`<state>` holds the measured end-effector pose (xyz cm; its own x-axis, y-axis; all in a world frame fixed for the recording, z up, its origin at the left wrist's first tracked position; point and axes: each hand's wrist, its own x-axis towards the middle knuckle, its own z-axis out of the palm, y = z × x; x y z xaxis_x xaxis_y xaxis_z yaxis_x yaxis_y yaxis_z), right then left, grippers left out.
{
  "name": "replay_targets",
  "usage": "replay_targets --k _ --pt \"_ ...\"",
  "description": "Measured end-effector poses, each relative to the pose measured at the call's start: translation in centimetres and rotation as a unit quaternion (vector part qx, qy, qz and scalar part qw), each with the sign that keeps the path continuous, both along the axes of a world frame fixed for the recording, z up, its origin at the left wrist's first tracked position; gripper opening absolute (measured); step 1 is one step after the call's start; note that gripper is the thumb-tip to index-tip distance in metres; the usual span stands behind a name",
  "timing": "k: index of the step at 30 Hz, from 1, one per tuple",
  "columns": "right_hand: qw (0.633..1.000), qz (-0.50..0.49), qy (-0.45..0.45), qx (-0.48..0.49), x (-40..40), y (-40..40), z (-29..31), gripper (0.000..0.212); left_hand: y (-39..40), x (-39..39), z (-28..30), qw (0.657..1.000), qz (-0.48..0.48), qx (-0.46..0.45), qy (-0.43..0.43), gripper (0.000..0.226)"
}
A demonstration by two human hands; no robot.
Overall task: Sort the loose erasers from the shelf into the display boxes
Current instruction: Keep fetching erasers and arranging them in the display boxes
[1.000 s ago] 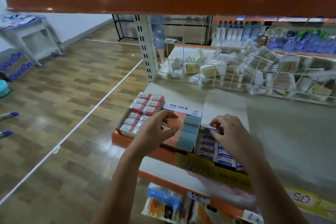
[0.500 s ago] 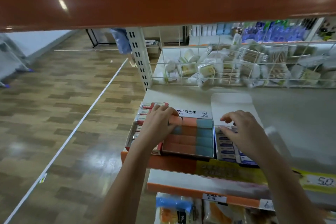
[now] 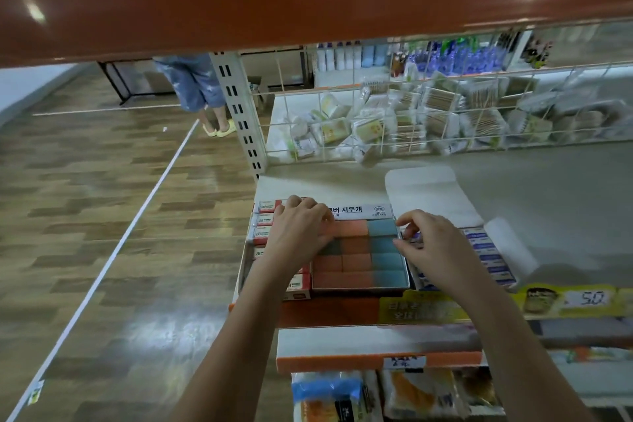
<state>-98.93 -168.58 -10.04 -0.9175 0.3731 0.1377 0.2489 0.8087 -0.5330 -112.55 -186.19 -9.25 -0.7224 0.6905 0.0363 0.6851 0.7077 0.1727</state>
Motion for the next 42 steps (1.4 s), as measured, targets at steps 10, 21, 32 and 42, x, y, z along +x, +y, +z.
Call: replay_targets --k 10,21,32,42 --pt "0.999 -0.028 -0.002 0.021 0.5 3.9 3.4 0.025 6.0 0.3 4.4 0.993 -0.104 0.050 0.031 0.034" --pt "0.961 -0.225 -0.100 0.127 18.0 19.0 3.4 0.041 26.4 17.4 4.1 0.948 -0.292 0.124 -0.006 0.036" --pt "0.944 -0.301 -0.109 0.079 32.4 32.8 0.8 0.038 43.7 27.4 -0.2 0.953 -0.254 0.081 -0.144 0.036" --pt "0.958 -0.264 -0.096 0.052 30.9 45.0 -0.5 0.042 56.2 26.9 -1.1 0.959 -0.214 0.108 -0.151 0.049"
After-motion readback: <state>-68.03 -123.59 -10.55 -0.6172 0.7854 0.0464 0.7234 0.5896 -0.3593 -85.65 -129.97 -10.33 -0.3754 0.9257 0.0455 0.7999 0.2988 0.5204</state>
